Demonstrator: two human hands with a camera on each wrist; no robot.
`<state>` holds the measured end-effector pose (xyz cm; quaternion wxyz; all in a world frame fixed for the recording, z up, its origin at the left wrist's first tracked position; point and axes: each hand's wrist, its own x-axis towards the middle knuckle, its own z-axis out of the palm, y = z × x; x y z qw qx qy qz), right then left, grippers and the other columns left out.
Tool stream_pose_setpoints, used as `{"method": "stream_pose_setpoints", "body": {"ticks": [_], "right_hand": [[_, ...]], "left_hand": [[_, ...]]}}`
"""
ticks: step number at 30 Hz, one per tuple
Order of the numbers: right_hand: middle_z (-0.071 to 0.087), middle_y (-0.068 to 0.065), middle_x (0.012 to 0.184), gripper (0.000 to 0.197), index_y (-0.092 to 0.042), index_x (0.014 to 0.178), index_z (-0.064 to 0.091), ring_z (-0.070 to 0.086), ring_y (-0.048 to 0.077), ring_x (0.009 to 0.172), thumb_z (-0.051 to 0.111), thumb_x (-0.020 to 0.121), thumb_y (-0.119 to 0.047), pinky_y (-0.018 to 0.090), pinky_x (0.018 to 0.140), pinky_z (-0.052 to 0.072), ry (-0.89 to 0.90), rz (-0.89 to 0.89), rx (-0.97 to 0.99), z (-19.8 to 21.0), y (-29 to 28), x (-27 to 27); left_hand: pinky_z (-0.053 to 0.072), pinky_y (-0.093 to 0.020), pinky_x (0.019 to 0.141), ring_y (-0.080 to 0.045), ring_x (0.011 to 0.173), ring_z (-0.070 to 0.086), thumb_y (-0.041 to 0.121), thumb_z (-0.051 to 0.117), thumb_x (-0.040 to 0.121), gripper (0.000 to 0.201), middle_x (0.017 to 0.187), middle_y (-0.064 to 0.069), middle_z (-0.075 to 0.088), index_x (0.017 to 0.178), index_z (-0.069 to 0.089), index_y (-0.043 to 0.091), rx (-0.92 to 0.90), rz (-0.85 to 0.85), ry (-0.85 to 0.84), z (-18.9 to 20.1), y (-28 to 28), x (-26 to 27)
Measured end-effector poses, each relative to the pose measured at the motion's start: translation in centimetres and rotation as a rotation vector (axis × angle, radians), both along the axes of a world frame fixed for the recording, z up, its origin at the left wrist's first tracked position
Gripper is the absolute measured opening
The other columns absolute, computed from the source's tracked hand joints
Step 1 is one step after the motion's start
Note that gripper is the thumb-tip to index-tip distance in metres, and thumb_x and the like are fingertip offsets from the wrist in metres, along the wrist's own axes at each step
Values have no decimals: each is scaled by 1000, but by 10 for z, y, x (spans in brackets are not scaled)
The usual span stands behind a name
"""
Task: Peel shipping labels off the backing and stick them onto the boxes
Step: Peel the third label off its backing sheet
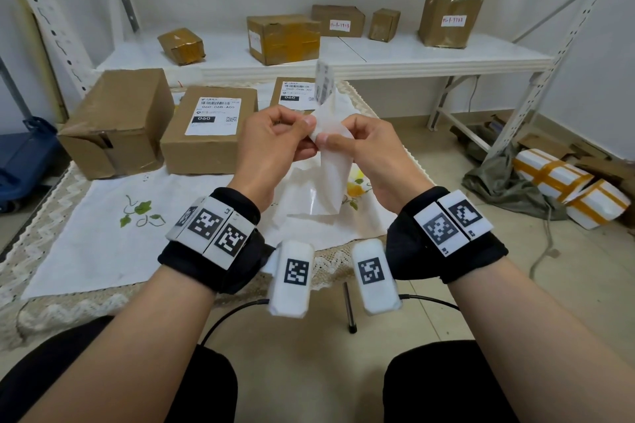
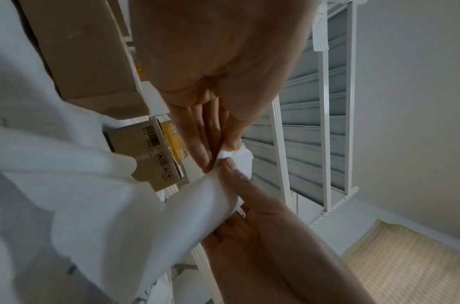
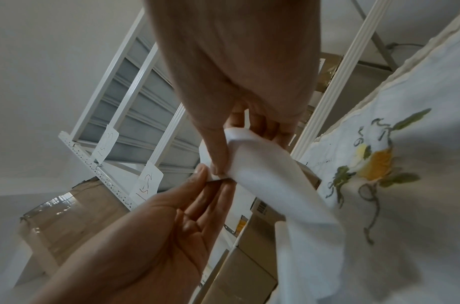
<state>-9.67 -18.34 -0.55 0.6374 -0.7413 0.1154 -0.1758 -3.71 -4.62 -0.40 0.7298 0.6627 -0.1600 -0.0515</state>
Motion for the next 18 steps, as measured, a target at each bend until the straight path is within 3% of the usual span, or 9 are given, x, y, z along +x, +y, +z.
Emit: {"method": "stream_pose_setpoints", "body": {"ticks": [9,13,18], "right_hand": [[62,11,85,37,-16,66,51,60,18,76,83,83,-10,17,57,45,6,-18,24,2,-3,0],[66,13,86,38,-15,67,49,64,20,75,82,84,-6,18,56,47,-3,-29,55,2,-4,-1],[65,15,89,35,-15,70,51,62,25,82,82,84,-9,29,70,46,-6,-73,89,1,-6,-1]], "left_hand": [[61,-23,64,-16,67,74,10,73,93,8,76,-9,76,91,66,5,14,15,-25,-1,3,7],[63,-27,70,-19,71,74,11,75,91,9,80,-13,76,87,68,7,12,-9,-36,0,3,4],[63,-30,79,-18,76,75,19,79,89,19,91,-14,78,96,76,1,57,-72,-76,2,1,-3]]}}
